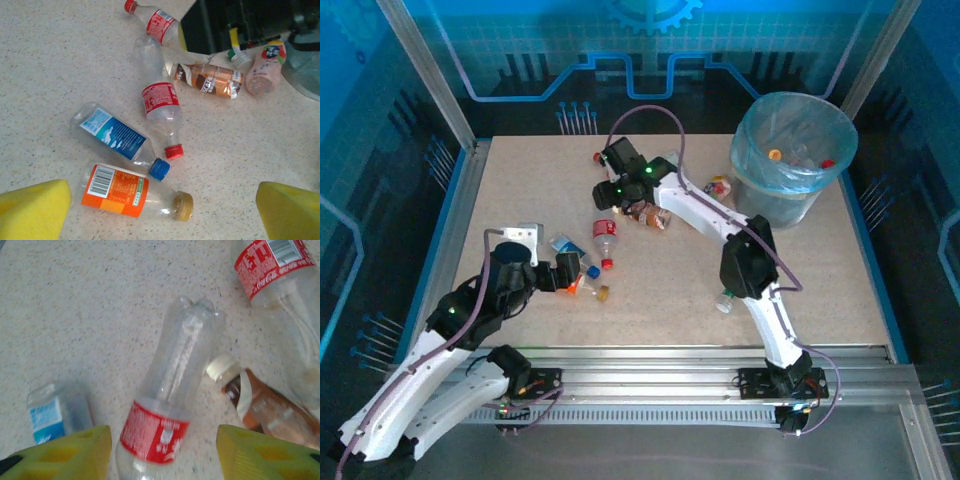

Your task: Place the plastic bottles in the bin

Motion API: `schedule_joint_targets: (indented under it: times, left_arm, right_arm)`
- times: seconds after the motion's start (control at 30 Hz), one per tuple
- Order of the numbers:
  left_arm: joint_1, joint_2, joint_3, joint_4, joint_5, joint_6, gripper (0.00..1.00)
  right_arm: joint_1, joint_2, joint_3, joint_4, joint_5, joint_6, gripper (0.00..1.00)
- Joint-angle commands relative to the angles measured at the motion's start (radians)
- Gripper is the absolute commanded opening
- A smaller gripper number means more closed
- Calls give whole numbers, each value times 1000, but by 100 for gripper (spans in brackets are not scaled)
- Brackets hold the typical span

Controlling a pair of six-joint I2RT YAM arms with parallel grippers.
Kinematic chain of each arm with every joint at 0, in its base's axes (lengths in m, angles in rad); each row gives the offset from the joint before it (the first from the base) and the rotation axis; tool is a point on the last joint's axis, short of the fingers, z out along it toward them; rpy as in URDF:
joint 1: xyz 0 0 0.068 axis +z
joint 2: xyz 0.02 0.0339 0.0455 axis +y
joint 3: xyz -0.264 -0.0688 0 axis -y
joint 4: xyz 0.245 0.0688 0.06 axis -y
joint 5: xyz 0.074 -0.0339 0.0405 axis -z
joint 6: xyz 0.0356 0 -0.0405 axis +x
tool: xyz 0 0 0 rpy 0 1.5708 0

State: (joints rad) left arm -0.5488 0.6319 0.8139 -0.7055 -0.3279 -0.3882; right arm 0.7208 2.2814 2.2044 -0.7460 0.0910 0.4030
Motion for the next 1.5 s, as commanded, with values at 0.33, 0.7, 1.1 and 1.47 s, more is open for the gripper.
schedule_joint_targets:
  times: [0.33, 0.7, 1.1, 1.47]
  left_arm:
    - [-1, -50, -3, -14, -45, -24, 97]
    - [-1, -59, -11, -5, -31, -32, 98]
    - [-1, -62, 23, -23, -32, -18, 97]
    - [-2, 125, 208, 127, 12, 78, 97]
  right_arm:
    - [8, 365, 412, -130, 104, 95, 63]
    - [17, 444, 429, -90, 30, 105, 71]
    - [13, 371, 462, -67, -12, 70, 49]
    - [-17, 15, 438, -9, 78, -90, 41]
